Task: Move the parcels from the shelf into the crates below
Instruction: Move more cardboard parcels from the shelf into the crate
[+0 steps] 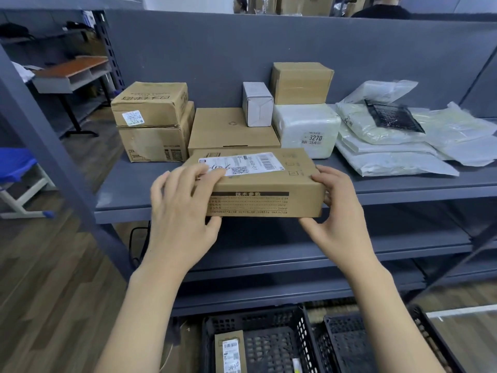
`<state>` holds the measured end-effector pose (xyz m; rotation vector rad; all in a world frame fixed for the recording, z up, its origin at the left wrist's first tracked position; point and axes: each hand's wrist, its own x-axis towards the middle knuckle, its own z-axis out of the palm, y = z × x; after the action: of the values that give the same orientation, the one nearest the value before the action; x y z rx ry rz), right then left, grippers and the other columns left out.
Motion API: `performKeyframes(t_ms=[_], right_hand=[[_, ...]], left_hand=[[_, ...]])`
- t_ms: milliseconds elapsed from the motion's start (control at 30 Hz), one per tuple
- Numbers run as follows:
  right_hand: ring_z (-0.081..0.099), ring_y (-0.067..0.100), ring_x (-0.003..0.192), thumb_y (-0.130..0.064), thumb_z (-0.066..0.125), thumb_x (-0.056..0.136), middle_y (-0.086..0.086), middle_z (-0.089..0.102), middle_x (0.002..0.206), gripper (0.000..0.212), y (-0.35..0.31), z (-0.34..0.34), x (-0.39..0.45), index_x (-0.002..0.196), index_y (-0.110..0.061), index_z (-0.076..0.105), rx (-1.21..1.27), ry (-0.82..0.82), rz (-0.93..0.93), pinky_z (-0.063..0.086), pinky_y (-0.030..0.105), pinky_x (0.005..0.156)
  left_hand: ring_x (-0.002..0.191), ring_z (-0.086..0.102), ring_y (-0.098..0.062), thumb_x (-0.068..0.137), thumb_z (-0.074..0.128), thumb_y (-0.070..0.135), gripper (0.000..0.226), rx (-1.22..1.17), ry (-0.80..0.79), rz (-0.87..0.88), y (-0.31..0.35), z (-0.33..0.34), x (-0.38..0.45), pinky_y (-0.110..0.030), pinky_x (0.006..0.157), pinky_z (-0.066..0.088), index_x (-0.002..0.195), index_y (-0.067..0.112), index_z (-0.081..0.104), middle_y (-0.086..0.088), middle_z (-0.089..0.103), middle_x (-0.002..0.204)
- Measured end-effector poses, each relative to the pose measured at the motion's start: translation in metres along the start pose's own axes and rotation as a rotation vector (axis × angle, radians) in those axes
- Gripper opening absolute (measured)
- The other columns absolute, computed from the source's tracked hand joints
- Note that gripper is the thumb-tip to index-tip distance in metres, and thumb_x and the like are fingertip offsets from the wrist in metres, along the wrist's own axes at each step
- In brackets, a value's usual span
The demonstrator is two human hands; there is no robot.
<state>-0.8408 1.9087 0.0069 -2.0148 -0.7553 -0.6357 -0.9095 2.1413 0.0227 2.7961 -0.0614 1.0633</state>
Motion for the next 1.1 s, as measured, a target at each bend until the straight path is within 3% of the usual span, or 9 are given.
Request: performKeyframes(t_ms=[100, 167, 300, 600, 700, 767, 900, 1000, 1100], right_hand=[[0.043, -0.013, 0.109, 0.003, 0.077, 0.070, -0.003, 0.035, 0.134, 0.070, 0.004, 0.008, -0.006, 0.120, -0.025, 0.039, -0.003, 0.096, -0.019, 0.045, 0.013, 0.071], [0.047, -0.001, 0.112, 0.006, 0.078, 0.068, 0.003, 0.035, 0.134, 0.069, 0.006, 0.013, -0.009, 0.117, -0.022, 0.038, -0.011, 0.144, -0.057, 0.046, 0.017, 0.067], [0.049, 0.022, 0.121, 0.009, 0.077, 0.067, 0.011, 0.037, 0.135, 0.066, 0.012, 0.020, -0.014, 0.114, -0.019, 0.039, -0.006, 0.199, -0.095, 0.047, 0.013, 0.074], [0.050, 0.029, 0.115, 0.009, 0.078, 0.066, 0.014, 0.034, 0.131, 0.063, 0.011, 0.028, -0.017, 0.110, -0.015, 0.039, -0.004, 0.274, -0.141, 0.041, 0.008, 0.090], [0.049, 0.028, 0.119, 0.005, 0.076, 0.069, 0.016, 0.036, 0.134, 0.061, 0.012, 0.028, -0.017, 0.112, -0.016, 0.038, -0.004, 0.227, -0.118, 0.045, 0.015, 0.082], [0.043, 0.023, 0.126, 0.008, 0.074, 0.069, 0.018, 0.036, 0.138, 0.065, 0.013, 0.026, -0.016, 0.116, -0.017, 0.036, -0.035, 0.142, -0.054, 0.043, 0.017, 0.090], [0.025, 0.032, 0.138, -0.011, 0.079, 0.066, 0.015, 0.038, 0.144, 0.070, 0.008, 0.024, -0.010, 0.124, -0.013, 0.041, -0.409, 0.032, 0.002, 0.024, 0.052, 0.111], [0.030, 0.029, 0.131, -0.012, 0.076, 0.061, 0.005, 0.047, 0.141, 0.068, -0.007, 0.029, -0.006, 0.125, -0.013, 0.053, -0.585, 0.047, -0.050, 0.020, 0.044, 0.107], [0.038, 0.026, 0.120, 0.000, 0.073, 0.059, 0.002, 0.056, 0.131, 0.067, -0.007, 0.026, -0.004, 0.123, -0.010, 0.057, -0.508, 0.134, -0.042, 0.029, 0.037, 0.097]], left_hand=[[0.126, 0.035, -0.028, 0.062, 0.083, 0.019, 0.075, -0.064, -0.034, -0.005, -0.006, -0.007, 0.000, -0.047, 0.102, 0.029, 0.129, 0.015, 0.051, -0.008, 0.046, 0.134], [0.128, 0.034, -0.030, 0.062, 0.085, 0.020, 0.075, -0.119, -0.049, -0.004, -0.008, -0.011, 0.002, -0.051, 0.103, 0.034, 0.130, 0.013, 0.053, -0.009, 0.043, 0.138], [0.128, 0.034, -0.029, 0.062, 0.086, 0.016, 0.075, -0.169, -0.055, -0.020, -0.012, -0.015, 0.000, -0.052, 0.103, 0.036, 0.130, 0.014, 0.053, -0.008, 0.040, 0.142], [0.136, 0.026, -0.028, 0.063, 0.084, 0.003, 0.078, -0.194, 0.013, -0.006, -0.027, -0.014, -0.004, -0.038, 0.110, 0.023, 0.133, 0.014, 0.051, -0.008, 0.033, 0.150], [0.137, 0.028, -0.025, 0.065, 0.083, 0.002, 0.073, -0.213, -0.021, -0.028, -0.026, -0.015, -0.006, -0.027, 0.112, 0.021, 0.131, 0.012, 0.054, -0.002, 0.041, 0.145], [0.132, 0.033, -0.025, 0.064, 0.083, 0.006, 0.070, -0.174, -0.049, -0.042, -0.023, -0.014, -0.009, -0.033, 0.106, 0.029, 0.128, 0.012, 0.057, -0.001, 0.049, 0.139], [0.118, 0.043, -0.028, 0.061, 0.084, 0.024, 0.064, -0.055, -0.057, -0.037, -0.008, -0.017, -0.007, -0.046, 0.091, 0.039, 0.121, 0.016, 0.063, 0.000, 0.059, 0.128], [0.112, 0.050, -0.033, 0.059, 0.085, 0.029, 0.063, 0.012, -0.022, 0.031, 0.013, -0.019, -0.001, -0.042, 0.084, 0.036, 0.117, 0.017, 0.064, 0.002, 0.062, 0.122], [0.115, 0.046, -0.029, 0.058, 0.085, 0.035, 0.073, -0.030, -0.003, 0.080, 0.019, -0.026, 0.003, -0.036, 0.089, 0.030, 0.124, 0.019, 0.059, 0.003, 0.058, 0.128]])
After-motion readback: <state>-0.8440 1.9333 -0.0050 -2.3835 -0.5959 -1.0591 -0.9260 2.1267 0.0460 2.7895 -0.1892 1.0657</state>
